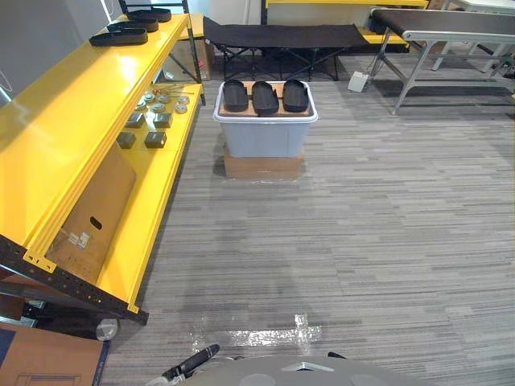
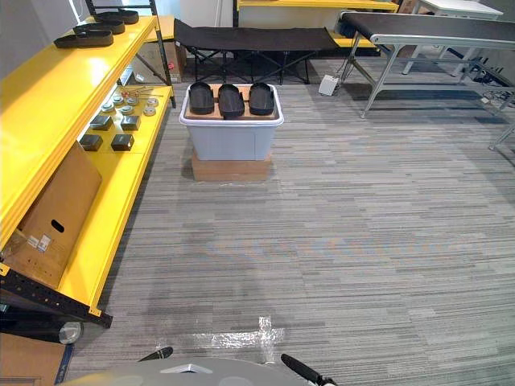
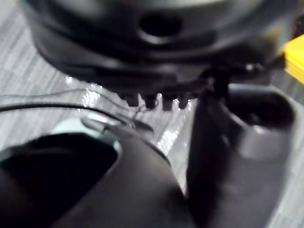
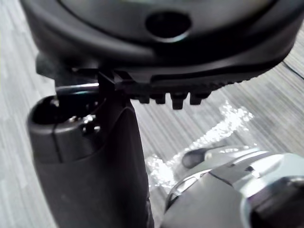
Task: Walk over and take three plastic housings, then place them on the shelf
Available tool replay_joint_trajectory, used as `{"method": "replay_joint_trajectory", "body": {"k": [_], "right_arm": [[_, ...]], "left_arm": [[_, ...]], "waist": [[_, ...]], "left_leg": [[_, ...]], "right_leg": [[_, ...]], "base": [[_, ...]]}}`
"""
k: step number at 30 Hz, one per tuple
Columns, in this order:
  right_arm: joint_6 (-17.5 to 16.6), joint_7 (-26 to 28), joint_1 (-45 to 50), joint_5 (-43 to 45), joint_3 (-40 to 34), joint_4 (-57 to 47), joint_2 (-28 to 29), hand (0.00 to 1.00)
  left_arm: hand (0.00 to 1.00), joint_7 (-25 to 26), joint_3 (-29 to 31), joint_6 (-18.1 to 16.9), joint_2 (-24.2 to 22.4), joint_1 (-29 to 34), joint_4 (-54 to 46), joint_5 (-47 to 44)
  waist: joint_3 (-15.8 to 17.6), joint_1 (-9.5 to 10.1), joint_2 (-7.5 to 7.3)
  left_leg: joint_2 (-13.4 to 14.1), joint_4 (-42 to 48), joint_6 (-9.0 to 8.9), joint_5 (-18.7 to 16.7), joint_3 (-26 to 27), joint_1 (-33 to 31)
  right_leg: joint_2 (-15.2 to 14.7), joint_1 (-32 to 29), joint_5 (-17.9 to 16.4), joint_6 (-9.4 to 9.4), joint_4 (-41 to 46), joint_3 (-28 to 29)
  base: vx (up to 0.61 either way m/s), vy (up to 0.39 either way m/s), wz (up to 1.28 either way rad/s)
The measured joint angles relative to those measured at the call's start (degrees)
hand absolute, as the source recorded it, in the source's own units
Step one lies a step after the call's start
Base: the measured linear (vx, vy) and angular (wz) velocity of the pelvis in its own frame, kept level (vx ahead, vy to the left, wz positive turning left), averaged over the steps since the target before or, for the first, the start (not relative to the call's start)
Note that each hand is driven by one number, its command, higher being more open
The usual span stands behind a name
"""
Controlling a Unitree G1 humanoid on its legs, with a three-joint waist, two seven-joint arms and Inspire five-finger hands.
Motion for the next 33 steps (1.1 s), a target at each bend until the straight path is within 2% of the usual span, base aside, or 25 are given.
{"method": "replay_joint_trajectory", "body": {"k": [1, 4, 9, 12, 15, 18, 21, 23, 24, 25, 27, 28, 29, 30, 31, 33], "right_arm": [[-1.5, -1.0, -0.2, -0.1, 1.0, -1.9, 0.6, 1.0], [-2.8, -2.8, -1.7, -0.1, 4.6, -8.0, 1.3, 1.0], [-5.7, -3.2, -5.2, -2.3, 6.5, -14.5, 3.1, 1.0], [-7.6, -3.1, -6.7, -1.4, 6.6, -15.0, 3.1, 1.0], [-9.1, -1.6, -6.7, 3.5, 6.6, -16.3, 3.2, 1.0], [-9.5, -1.8, -5.4, 5.6, 6.6, -16.4, 3.3, 1.0], [-9.7, -3.2, -3.7, 7.2, 6.2, -16.4, 3.3, 1.0], [-10.4, -3.4, -2.8, 8.1, 6.0, -16.4, 3.5, 1.0], [-10.6, -3.4, -2.2, 9.5, 6.0, -16.7, 3.7, 1.0], [-10.7, -3.4, -1.7, 10.2, 6.1, -17.0, 4.4, 1.0], [-10.8, -3.2, -1.3, 11.9, 6.7, -16.8, 5.6, 1.0], [-10.6, -2.8, -0.1, 12.1, 6.6, -17.2, 6.1, 1.0], [-10.7, -2.8, -0.1, 12.2, 6.7, -17.3, 6.0, 1.0], [-10.7, -2.8, 0.0, 12.2, 6.7, -17.6, 5.8, 1.0], [-10.6, -3.0, 0.2, 11.5, 6.8, -18.0, 5.7, 1.0], [-10.5, -2.8, 0.5, 11.3, 6.8, -18.3, 5.4, 1.0]], "left_arm": [[1.0, -0.1, -0.1, -1.1, -0.2, -0.2, -1.4, -1.5], [1.0, -0.3, -1.2, -3.5, -0.9, -0.2, -8.3, -3.7], [1.0, -1.6, -2.9, -8.5, -4.0, -1.1, -19.7, -6.7], [1.0, -3.2, -3.3, -9.4, -4.1, -2.1, -21.2, -8.7], [1.0, -2.9, -3.5, -9.7, -4.3, -2.1, -21.3, -8.7], [1.0, -1.2, -4.0, -9.7, -4.9, 0.6, -21.3, -8.7], [1.0, -0.7, -4.6, -9.6, -5.7, 2.8, -21.3, -8.2], [1.0, -0.9, -4.9, -9.5, -5.9, 3.1, -21.3, -7.7], [1.0, -0.9, -5.0, -9.3, -6.0, 3.2, -21.3, -7.7], [1.0, -0.9, -5.0, -9.3, -6.0, 3.1, -21.3, -7.1], [1.0, -0.6, -5.2, -9.4, -4.6, 2.5, -20.8, -5.6], [1.0, 0.0, -5.2, -9.4, -4.4, 2.3, -19.6, -5.0], [1.0, 0.4, -5.2, -9.4, -4.4, 2.3, -19.3, -4.6], [1.0, 0.7, -5.3, -9.4, -4.4, 2.0, -18.6, -3.2], [1.0, 0.7, -5.4, -9.4, -4.2, 1.8, -18.2, -2.5], [1.0, 0.8, -5.5, -9.5, -3.9, 1.4, -18.0, -0.6]], "waist": [[0.2, -0.26, -0.25], [0.7, -0.93, -0.67], [1.2, -0.99, -0.7], [1.3, -1.0, -0.63], [1.3, -1.09, -0.64], [1.4, -1.05, -0.55], [1.6, -1.0, -0.61], [1.8, -0.99, -0.5], [2.1, -0.91, -0.41], [2.3, -0.85, -0.56], [4.4, -1.1, -0.99], [4.5, -1.22, -0.97], [4.6, -1.27, -0.84], [5.0, -1.38, -0.63], [5.3, -1.49, -0.55], [6.0, -1.85, -0.86]], "left_leg": [[-0.1, -0.7, -0.06, 0.4, 0.2, -0.1], [-0.4, -1.4, 0.01, 1.2, 0.6, -0.1], [-0.5, -1.4, -0.48, 0.9, 1.4, 0.3], [-0.5, -1.3, -1.16, 0.6, 1.8, 0.7], [-0.3, -1.2, -1.62, 0.3, 2.5, 0.9], [-0.2, -1.0, -2.58, -0.4, 3.6, 2.4], [0.0, 0.1, -3.45, -1.1, 3.9, 2.8], [0.1, 0.8, -2.55, -1.8, 3.9, 2.7], [0.1, 1.0, -1.5, -2.4, 4.1, 2.8], [-0.1, 1.2, 0.61, -3.2, 4.1, 2.8], [-0.8, 1.9, 3.11, -3.3, 3.7, 4.7], [-0.2, 2.3, 3.22, -3.8, 3.5, 5.2], [0.2, 2.7, 3.18, -4.1, 3.5, 5.1], [1.3, 3.0, 2.85, -4.4, 3.4, 5.1], [2.3, 2.9, 2.4, -4.6, 3.2, 5.1], [3.2, 2.8, 1.59, -5.0, 2.9, 5.9]], "right_leg": [[0.0, -0.3, 0.2, 0.3, -0.4, 0.0], [-0.3, -0.8, 0.6, 0.83, -0.7, -0.2], [-0.5, -0.8, 0.9, 1.25, -0.8, -0.7], [-0.5, -0.6, 0.9, 1.25, -0.7, -0.8], [-0.5, -0.6, 0.9, 1.25, -0.6, -0.9], [-0.5, 0.4, 0.8, 1.33, 0.2, -0.8], [-1.5, -0.4, -0.7, 2.29, 5.4, -1.2], [-3.2, -3.7, -3.1, 2.48, 13.5, -2.0], [-4.8, -7.2, -4.4, 2.14, 21.4, -2.0], [-6.8, -10.9, -4.8, 1.44, 29.8, -2.4], [-8.5, -14.7, -5.8, 1.19, 38.8, -0.6], [-7.5, -15.2, -7.8, 0.93, 37.9, 0.4], [-6.6, -15.5, -8.4, 0.7, 36.3, 0.7], [-4.2, -16.3, -8.6, 0.32, 31.7, 1.5], [-1.9, -17.2, -8.0, 0.67, 25.3, 1.9], [0.1, -17.7, -5.6, 1.96, 16.9, 2.7]], "base": [[0.0, 0.017, -0.03], [0.02, 0.018, -0.03], [0.01, 0.009, -0.02], [0.02, -0.005, -0.08], [0.02, -0.007, -0.06], [0.02, 0.006, -0.09], [0.0, 0.036, 0.12], [-0.01, 0.092, 0.22], [-0.04, 0.08, 0.07], [-0.04, 0.063, -0.02], [-0.01, 0.022, -0.01], [0.05, 0.006, -0.01], [0.05, -0.003, -0.02], [0.07, -0.027, 0.01], [0.08, -0.043, 0.05], [0.14, -0.097, 0.12]]}}
